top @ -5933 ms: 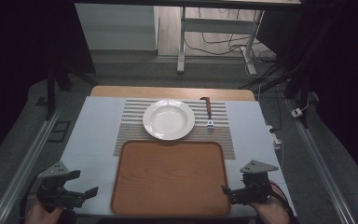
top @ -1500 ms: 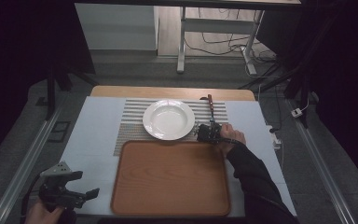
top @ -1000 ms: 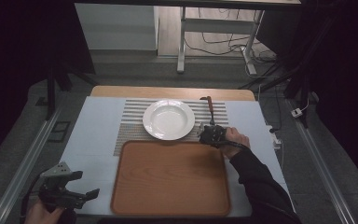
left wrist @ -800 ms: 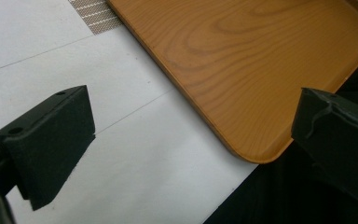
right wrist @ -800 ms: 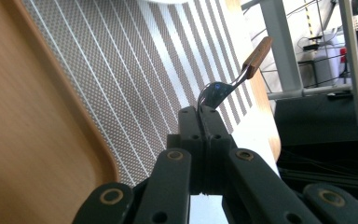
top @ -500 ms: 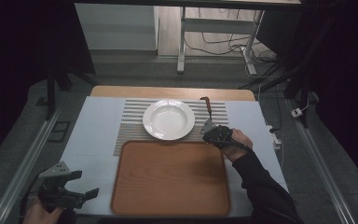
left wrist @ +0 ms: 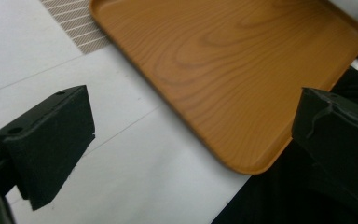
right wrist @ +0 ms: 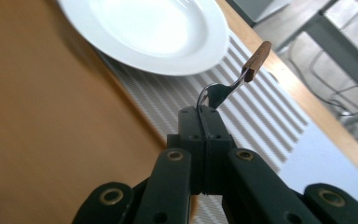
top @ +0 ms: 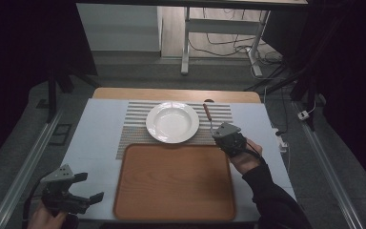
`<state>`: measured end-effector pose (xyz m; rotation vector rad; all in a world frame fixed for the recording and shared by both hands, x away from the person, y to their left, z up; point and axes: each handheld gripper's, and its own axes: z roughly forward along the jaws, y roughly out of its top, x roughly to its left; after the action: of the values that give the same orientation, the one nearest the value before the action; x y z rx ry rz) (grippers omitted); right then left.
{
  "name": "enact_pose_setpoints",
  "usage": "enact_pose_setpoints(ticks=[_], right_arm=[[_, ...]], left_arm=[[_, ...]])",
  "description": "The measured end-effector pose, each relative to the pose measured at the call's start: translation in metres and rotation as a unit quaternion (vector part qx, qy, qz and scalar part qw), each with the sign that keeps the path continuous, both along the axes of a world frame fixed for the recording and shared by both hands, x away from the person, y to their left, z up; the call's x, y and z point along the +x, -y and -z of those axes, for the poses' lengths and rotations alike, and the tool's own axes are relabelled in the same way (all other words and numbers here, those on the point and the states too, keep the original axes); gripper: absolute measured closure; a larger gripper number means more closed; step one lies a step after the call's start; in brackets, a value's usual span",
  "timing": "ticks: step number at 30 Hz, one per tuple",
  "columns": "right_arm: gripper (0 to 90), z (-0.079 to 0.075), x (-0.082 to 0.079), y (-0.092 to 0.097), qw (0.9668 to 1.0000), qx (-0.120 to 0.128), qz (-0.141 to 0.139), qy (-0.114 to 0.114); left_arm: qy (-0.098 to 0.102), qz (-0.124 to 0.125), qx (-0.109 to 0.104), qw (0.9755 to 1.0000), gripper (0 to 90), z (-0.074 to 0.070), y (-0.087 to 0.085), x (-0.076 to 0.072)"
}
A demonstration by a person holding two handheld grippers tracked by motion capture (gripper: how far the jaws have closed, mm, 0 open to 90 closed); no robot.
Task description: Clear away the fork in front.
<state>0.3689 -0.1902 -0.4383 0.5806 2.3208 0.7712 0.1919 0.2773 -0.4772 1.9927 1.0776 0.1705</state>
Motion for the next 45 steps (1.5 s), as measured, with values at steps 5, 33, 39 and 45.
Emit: enact_pose_setpoints(ticks=[5, 33, 39, 45], right_arm=[[89.6, -0.004, -0.012, 0.006, 0.9988, 0.040, -0.018, -0.021], [89.6, -0.008, -0.069, 0.024, 0.9594, 0.186, -0.143, -0.157], [89.6, -0.005, -0.077, 0.023, 0.9459, 0.201, -0.175, -0.185], [89.6, -0.003, -0.084, 0.018, 0.9318, 0.212, -0.209, -0.208]], left_arm=[[0.000, 0.017, 0.001, 0.9999, 0.0, -0.001, 0.006, 0.003], [0.028, 0.135, 0.025, 0.9902, 0.0, -0.009, 0.084, 0.060], [0.027, 0.175, 0.049, 0.9830, 0.0, -0.010, 0.109, 0.074], [0.035, 0.202, 0.088, 0.9749, 0.0, -0.011, 0.131, 0.085]])
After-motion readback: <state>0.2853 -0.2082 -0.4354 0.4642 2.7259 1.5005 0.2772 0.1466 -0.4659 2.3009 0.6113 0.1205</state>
